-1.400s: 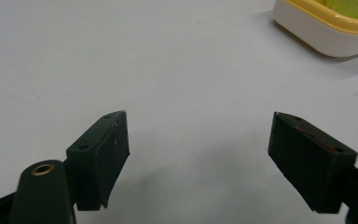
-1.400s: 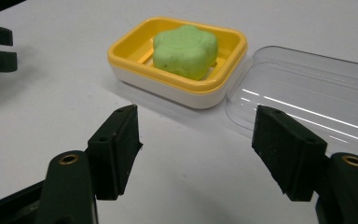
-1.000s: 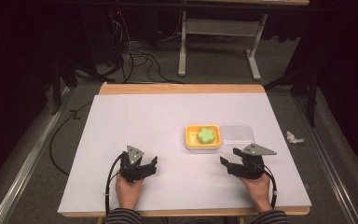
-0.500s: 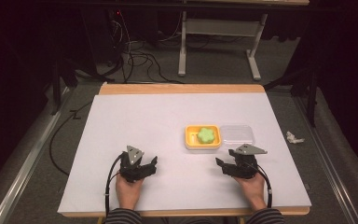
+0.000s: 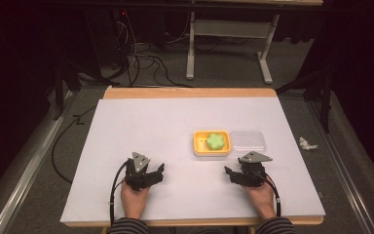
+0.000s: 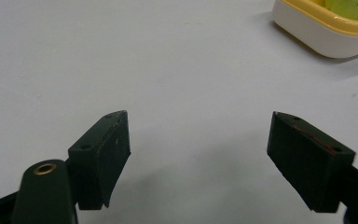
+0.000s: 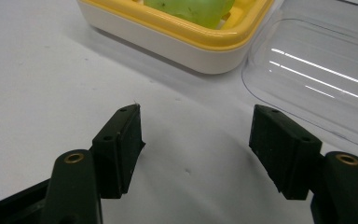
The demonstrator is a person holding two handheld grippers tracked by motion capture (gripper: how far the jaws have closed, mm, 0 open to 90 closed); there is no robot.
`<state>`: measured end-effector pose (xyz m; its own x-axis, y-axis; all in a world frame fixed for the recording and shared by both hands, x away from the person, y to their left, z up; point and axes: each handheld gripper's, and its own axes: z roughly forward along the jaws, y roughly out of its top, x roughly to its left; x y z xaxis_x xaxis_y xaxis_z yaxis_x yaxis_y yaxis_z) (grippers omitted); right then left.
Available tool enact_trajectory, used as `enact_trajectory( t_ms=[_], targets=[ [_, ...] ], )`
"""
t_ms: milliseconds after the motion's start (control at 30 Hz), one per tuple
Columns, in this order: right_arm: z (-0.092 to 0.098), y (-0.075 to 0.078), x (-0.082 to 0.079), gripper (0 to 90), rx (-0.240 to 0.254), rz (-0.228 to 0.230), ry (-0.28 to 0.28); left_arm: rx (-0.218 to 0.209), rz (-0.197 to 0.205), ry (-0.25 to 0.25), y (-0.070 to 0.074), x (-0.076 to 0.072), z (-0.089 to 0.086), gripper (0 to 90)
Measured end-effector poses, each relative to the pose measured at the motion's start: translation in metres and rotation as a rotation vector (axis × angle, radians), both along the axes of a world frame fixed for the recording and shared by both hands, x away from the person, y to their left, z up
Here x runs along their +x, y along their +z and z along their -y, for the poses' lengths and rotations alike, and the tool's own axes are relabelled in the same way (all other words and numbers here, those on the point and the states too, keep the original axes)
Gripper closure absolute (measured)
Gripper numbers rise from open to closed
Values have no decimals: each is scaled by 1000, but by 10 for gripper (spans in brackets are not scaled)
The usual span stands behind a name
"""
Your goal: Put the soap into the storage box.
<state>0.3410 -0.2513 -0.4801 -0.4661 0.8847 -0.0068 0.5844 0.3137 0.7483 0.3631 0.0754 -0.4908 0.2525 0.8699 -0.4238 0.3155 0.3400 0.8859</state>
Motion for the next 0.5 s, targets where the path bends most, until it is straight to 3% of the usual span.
enact_trajectory(
  t_ms=[500],
  targets=[
    [0,-1,0,348,-1,4,-6,-4,2,-1,0,0,0,213]
  ],
)
